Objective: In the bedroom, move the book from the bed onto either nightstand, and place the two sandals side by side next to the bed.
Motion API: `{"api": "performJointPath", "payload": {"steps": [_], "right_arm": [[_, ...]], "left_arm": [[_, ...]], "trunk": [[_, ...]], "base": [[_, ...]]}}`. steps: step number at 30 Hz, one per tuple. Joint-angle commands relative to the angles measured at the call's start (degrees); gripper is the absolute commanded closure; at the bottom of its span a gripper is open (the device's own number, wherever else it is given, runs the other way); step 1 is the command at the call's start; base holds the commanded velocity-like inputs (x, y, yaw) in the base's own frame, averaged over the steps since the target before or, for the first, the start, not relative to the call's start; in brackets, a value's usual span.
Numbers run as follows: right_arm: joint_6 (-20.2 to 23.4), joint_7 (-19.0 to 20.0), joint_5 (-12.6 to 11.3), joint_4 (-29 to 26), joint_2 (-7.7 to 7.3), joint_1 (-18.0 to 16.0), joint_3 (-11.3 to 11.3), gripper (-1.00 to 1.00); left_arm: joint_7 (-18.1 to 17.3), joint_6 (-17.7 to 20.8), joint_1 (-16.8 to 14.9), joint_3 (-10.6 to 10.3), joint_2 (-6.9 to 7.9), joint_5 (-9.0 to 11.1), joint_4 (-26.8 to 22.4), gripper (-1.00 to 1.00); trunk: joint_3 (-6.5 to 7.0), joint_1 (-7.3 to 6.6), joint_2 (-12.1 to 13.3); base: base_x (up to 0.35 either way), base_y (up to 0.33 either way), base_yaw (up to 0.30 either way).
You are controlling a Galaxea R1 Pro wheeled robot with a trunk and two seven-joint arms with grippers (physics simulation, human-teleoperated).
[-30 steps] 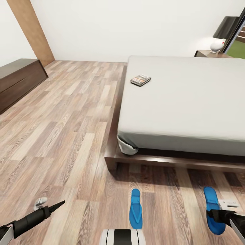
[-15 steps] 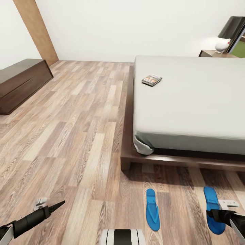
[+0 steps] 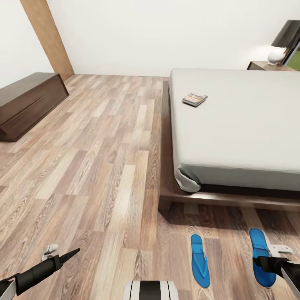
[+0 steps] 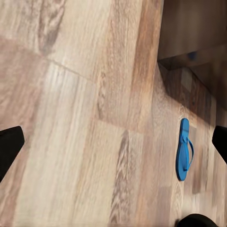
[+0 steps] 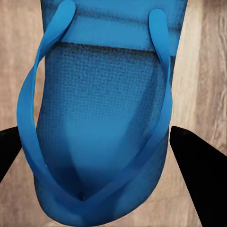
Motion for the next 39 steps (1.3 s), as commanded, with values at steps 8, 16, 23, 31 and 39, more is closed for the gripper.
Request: {"api": "performJointPath", "payload": {"steps": [8, 16, 23, 31, 39], "right_arm": [[0.4, 0.3, -0.1, -0.1, 0.02, 0.0, -0.3, 1.0], [0.4, 0.3, 0.0, -0.1, 0.02, 0.0, -0.2, 1.0], [0.4, 0.3, -0.1, -0.1, 0.02, 0.0, -0.3, 1.0], [0.4, 0.3, 0.0, -0.1, 0.02, 0.0, -0.3, 1.0], [0.1, 0.1, 0.0, 0.0, 0.03, 0.0, -0.2, 1.0]], "left_arm": [[-0.3, 0.6, 0.0, 0.1, 0.0, 0.2, 0.2, -1.0], [-0.3, 0.6, 0.0, 0.1, 0.0, 0.2, 0.2, -1.0], [-0.4, 0.8, 0.0, 0.1, 0.0, 0.2, 0.2, -1.0], [-0.4, 0.7, 0.0, 0.1, 0.0, 0.2, 0.2, -1.0], [-0.4, 0.7, 0.0, 0.1, 0.0, 0.2, 0.2, -1.0]], "trunk": [[-0.04, 0.01, 0.0], [-0.04, 0.01, 0.0], [-0.26, 0.04, 0.0], [-2.03, 0.24, -0.1], [-3.81, 0.45, -0.2]], "base": [[0.1, 0.087, 0.0], [0.002, 0.162, 0.0], [0.0, 0.008, 0.0], [0.0, 0.0, 0.0], [0.0, 0.0, 0.0]]}}
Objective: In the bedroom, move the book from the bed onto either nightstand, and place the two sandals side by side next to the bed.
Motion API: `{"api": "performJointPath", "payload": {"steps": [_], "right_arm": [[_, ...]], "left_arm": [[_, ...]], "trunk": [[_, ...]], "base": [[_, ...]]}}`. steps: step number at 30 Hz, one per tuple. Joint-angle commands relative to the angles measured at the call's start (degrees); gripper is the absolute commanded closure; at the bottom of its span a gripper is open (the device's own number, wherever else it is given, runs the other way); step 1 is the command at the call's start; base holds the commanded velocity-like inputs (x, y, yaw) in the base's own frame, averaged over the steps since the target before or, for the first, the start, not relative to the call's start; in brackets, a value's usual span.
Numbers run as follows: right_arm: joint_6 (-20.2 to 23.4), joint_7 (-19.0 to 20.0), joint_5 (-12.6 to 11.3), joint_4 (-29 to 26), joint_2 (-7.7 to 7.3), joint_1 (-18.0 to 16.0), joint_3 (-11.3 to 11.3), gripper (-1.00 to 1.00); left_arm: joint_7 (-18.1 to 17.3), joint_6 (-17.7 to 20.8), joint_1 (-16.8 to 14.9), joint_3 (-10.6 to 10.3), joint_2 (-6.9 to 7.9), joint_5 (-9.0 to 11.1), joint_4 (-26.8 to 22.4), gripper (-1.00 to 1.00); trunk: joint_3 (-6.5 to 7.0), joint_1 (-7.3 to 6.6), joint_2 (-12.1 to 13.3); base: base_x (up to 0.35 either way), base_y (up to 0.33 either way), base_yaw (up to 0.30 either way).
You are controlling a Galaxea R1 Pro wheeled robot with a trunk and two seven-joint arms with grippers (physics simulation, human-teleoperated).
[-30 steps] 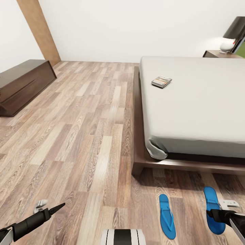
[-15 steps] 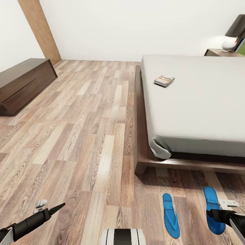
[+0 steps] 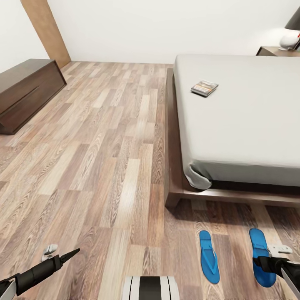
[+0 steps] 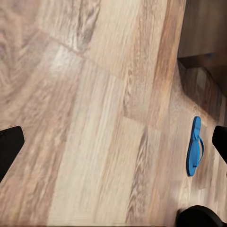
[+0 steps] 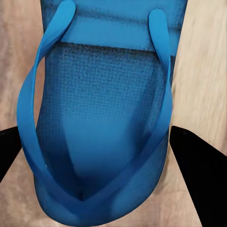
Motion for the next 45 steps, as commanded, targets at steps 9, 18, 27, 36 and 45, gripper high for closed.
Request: {"api": "performJointPath", "payload": {"steps": [9, 18, 27, 36, 45], "right_arm": [[0.1, -12.2, -0.2, 0.6, 10.65, -0.3, -0.5, 1.0], [0.7, -19.1, -0.5, 0.5, 10.88, -0.5, -0.5, 1.0], [5.1, 5.4, -0.6, -0.1, 7.0, -0.6, -0.6, 1.0], [5.3, 6.0, -0.4, -2.4, 6.62, -0.6, -0.8, 1.0], [4.9, 6.1, -0.2, -2.9, 6.77, -0.6, -0.9, 1.0]], "left_arm": [[-0.2, 0.5, 0.0, 0.0, 0.0, 0.2, 0.0, -1.0], [-0.2, 0.5, 0.0, 0.0, -0.06, 0.2, 0.0, -1.0], [-0.1, 0.4, 0.0, 0.0, -0.66, 0.2, 0.0, -1.0], [-0.1, 0.4, 0.0, 0.0, -0.87, 0.1, 0.0, -1.0], [-0.2, 0.3, 0.0, 0.0, -0.88, 0.1, 0.0, -1.0]], "trunk": [[-2.04, 0.22, -0.1], [-4.03, 0.45, -0.3], [-6.02, 0.68, -0.4], [-8.02, 0.92, -0.5], [-8.24, 0.94, -0.5]], "base": [[0.0, 0.0, 0.0], [0.0, 0.0, 0.0], [0.0, 0.0, 0.0], [0.0, 0.0, 0.0], [0.044, 0.0, 0.0]]}}
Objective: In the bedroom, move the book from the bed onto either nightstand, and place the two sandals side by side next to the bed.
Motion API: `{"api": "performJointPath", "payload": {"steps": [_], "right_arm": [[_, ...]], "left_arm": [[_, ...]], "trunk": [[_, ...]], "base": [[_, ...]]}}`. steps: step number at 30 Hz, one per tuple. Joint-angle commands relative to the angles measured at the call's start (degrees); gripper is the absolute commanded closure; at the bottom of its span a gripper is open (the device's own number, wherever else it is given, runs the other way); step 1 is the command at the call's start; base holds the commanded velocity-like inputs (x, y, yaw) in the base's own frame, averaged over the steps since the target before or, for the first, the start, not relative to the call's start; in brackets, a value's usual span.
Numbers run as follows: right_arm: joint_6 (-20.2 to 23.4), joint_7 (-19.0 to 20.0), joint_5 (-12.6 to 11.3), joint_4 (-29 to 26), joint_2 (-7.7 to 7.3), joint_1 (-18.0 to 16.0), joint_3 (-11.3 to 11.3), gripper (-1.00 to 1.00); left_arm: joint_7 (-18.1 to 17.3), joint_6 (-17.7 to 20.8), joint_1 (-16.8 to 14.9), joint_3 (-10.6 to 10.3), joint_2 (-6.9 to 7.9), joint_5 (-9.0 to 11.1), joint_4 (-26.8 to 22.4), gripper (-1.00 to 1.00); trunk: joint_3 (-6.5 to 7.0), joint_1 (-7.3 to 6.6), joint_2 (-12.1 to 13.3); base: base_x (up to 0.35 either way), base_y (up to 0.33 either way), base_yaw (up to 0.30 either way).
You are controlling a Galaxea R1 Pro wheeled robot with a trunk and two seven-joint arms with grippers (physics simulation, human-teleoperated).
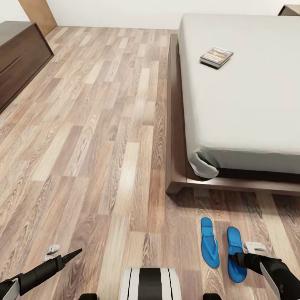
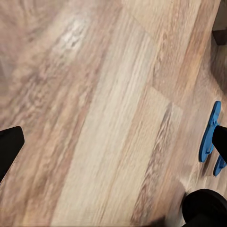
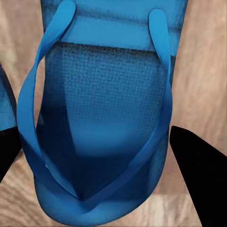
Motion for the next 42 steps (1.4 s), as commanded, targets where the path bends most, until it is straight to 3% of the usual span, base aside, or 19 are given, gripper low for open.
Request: {"api": "performJointPath", "payload": {"steps": [1, 22, 36, 42], "right_arm": [[0.4, 0.3, -0.1, -0.1, 0.03, 0.0, -0.2, 1.0], [0.3, 0.3, -0.1, -0.2, 0.03, 0.0, -0.2, 1.0], [0.2, 0.3, -0.1, -0.2, 0.03, 0.0, -0.2, 1.0], [0.2, 0.3, 0.0, -0.2, 0.03, 0.0, -0.2, 1.0]], "left_arm": [[-0.2, 0.6, 0.0, 0.1, 0.0, 0.2, 0.0, -1.0], [-0.3, 0.6, 0.0, 0.1, 0.0, 0.2, 0.1, -1.0], [-0.4, 0.6, 0.0, 0.1, 0.0, 0.2, 0.1, -1.0], [-0.4, 0.7, 0.0, 0.1, 0.0, 0.2, 0.1, -1.0]], "trunk": [[-0.03, 0.02, 0.0], [-0.03, 0.02, 0.0], [-3.13, 0.38, -0.2], [-3.13, 0.38, -0.2]], "base": [[0.264, 0.0, 0.0], [0.073, -0.022, 0.0], [0.0, 0.0, 0.0], [0.0, 0.0, 0.0]]}}
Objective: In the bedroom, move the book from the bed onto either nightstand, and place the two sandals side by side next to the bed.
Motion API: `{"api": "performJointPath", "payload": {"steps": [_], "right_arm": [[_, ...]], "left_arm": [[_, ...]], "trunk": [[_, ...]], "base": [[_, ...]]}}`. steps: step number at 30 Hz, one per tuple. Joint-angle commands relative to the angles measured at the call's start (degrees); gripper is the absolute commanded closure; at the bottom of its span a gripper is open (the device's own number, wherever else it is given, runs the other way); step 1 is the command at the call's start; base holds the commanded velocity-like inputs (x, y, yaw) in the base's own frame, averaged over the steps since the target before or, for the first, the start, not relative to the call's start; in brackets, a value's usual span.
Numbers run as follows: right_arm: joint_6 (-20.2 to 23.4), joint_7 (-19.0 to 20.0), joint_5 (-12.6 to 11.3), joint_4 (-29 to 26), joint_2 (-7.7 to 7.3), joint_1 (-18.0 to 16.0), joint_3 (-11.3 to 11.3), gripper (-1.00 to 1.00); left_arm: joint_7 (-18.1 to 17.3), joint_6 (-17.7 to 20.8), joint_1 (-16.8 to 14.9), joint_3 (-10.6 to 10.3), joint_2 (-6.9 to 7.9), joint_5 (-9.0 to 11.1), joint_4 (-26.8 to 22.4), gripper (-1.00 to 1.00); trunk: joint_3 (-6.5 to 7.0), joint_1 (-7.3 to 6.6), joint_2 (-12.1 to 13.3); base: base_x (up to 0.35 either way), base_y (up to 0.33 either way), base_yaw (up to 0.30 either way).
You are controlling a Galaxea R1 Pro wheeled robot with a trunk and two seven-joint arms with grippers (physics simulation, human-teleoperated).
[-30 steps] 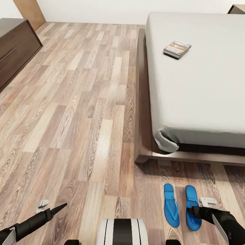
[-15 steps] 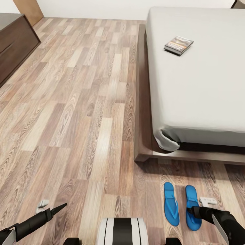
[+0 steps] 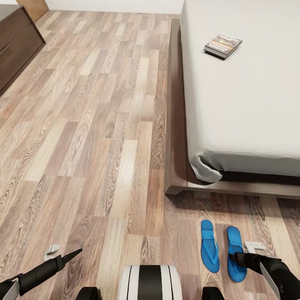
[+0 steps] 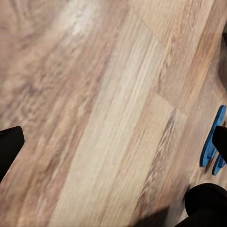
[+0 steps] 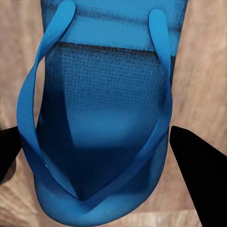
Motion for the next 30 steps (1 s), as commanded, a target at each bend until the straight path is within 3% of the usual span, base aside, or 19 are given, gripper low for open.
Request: {"api": "performJointPath", "payload": {"steps": [1, 7, 26, 30], "right_arm": [[0.3, 0.3, -0.1, -0.3, 0.02, 0.0, -0.2, 1.0], [0.1, 0.1, 0.0, -7.3, 0.1, 0.0, 0.0, 1.0], [0.2, 0.1, 0.0, -7.7, 0.2, 0.0, -0.1, 1.0], [0.2, 0.1, 0.0, -7.7, 0.2, 0.0, -0.1, 1.0]], "left_arm": [[-0.2, 0.6, 0.0, 0.1, 0.0, 0.2, 0.0, -1.0], [-0.2, 0.6, 0.0, 0.1, 0.0, 0.2, 0.0, -1.0], [-0.3, 0.7, 0.0, 0.1, 0.0, 0.2, 0.0, -1.0], [-0.2, 0.7, 0.0, 0.1, 0.0, 0.2, 0.0, -1.0]], "trunk": [[-0.03, -0.01, 0.0], [-0.03, -0.01, 0.0], [-0.03, -0.01, 0.0], [-0.92, 0.09, -0.1]], "base": [[0.0, 0.0, 0.0], [0.0, 0.0, 0.0], [0.0, 0.0, 0.0], [0.0, 0.0, 0.0]]}}
